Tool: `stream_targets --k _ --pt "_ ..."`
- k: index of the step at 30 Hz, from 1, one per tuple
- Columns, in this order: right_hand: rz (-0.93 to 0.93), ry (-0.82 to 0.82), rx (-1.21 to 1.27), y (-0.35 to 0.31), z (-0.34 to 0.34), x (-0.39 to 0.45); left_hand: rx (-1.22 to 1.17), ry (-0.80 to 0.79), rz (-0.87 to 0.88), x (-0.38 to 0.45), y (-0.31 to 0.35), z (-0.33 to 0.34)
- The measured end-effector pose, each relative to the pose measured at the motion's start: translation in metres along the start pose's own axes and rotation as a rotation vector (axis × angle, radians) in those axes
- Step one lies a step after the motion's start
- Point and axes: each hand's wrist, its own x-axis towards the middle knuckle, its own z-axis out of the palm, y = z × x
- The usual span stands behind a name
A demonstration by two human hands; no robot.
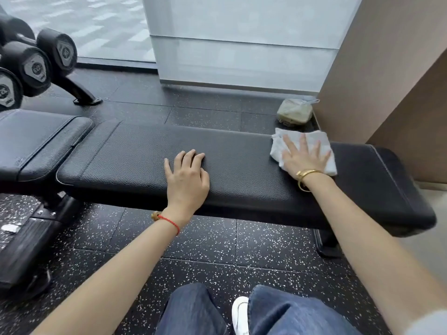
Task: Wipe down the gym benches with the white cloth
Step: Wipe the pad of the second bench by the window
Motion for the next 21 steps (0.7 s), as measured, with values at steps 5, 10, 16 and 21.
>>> stream_targets --k 5,10,16,21 --pt "-0.314 0.059 -0.007 -0.025 0.018 -0.055 0.008 -0.052 -0.021 0.003 0.005 -0.003" --pt "-0.389 0.11 0.011 0.028 0.031 -0.098 -0.082 -0.029 0.084 0.004 0.045 -0.001" --pt "0.116 0.069 0.003 0.105 0.008 -0.052 -0.125 -0.104 0.21 0.005 0.115 0.019" --pt "0.057 0.134 -0.012 0.106 0.024 -0.09 -0.133 -0.156 0.25 0.001 0.147 0.035"
